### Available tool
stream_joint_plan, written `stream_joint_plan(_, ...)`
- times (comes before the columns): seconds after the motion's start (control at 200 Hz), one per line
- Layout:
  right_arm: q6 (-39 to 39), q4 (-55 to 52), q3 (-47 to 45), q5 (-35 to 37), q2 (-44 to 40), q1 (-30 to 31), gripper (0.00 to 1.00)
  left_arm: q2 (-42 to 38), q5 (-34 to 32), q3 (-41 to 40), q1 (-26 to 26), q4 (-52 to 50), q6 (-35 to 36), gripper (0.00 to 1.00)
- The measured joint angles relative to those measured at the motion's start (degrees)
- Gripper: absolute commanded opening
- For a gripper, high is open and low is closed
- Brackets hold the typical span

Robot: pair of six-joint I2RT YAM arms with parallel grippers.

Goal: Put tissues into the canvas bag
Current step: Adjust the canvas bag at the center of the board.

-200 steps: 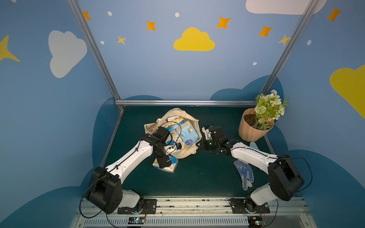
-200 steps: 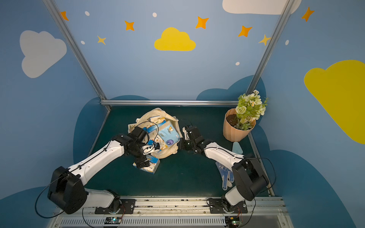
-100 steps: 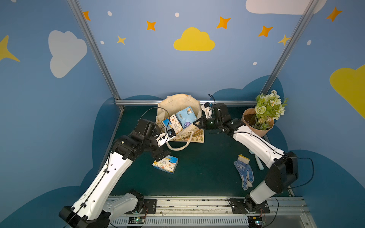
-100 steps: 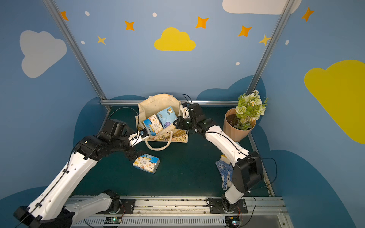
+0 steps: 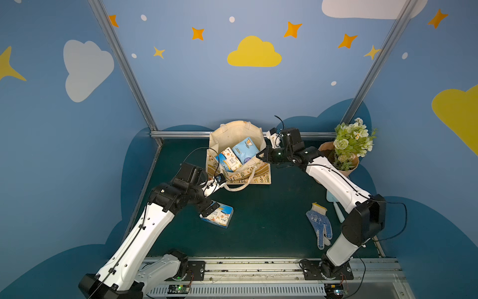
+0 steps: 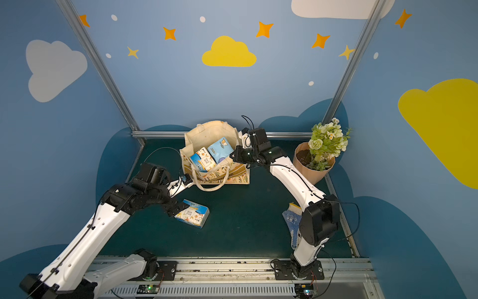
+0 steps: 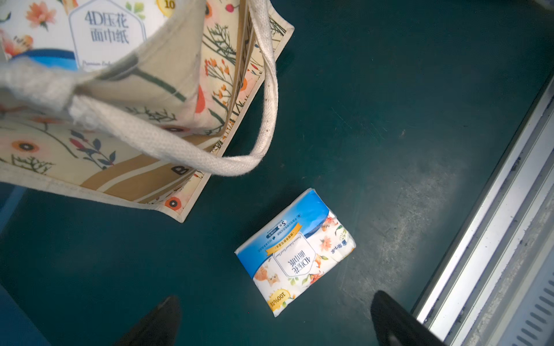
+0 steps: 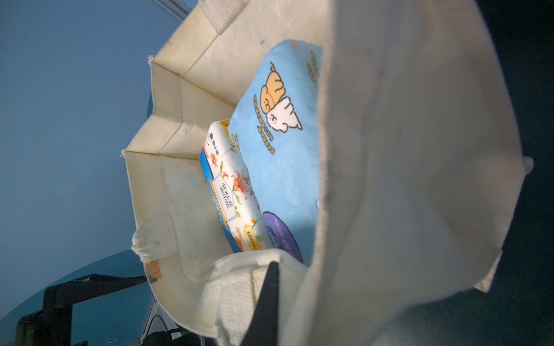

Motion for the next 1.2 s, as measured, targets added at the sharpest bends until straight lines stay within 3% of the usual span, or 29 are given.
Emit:
stream_joint_plan(0.22,0.3,0.4,-8.6,0.5,-5.5,-2.8,0.00,0.0,0.0,-0.9,0.1,0.8,-1.0,1.00)
stream_joint_plan(0.646,-4.4,-8.5,-1.5,2.6,-5.7,-4.8,0.00,0.4,-0.3,-3.7,0.1,1.9,-0.9,1.00)
stream_joint_plan(0.746,-4.8,-8.5,-1.6,2.6,-5.5,-5.0,0.04,0.4,-0.3,-4.2,0.1,2.1,-0.9,1.00)
stream_joint_plan(0.786,-4.9,-7.9,-2.2,2.6,-5.6,-5.0,0.10,0.4,-0.3,-4.2,0.1,2.1,-0.9,1.00)
stream_joint_plan(0.836,-4.8,-6.7,-3.8,2.6,-6.0,-5.0,0.26,0.4,-0.3,-4.2,0.1,2.2,-0.9,1.00)
stream_joint_plan(0.996,-5.1,-3.5,-11.1,3.5,-10.9,-5.0,0.64,0.4,-0.6,-4.2,0.2,2.4,-0.7,1.00)
stream_joint_plan(1.081,-4.5,-2.4,-14.2,4.2,-14.6,-5.0,0.73,0.7,-0.6,-4.2,0.2,2.6,-0.4,1.00)
stream_joint_plan(1.202,-4.0,-2.1,-16.1,4.5,-18.6,-5.0,0.72,1.6,-0.5,-4.2,0.3,2.9,-0.2,1.00)
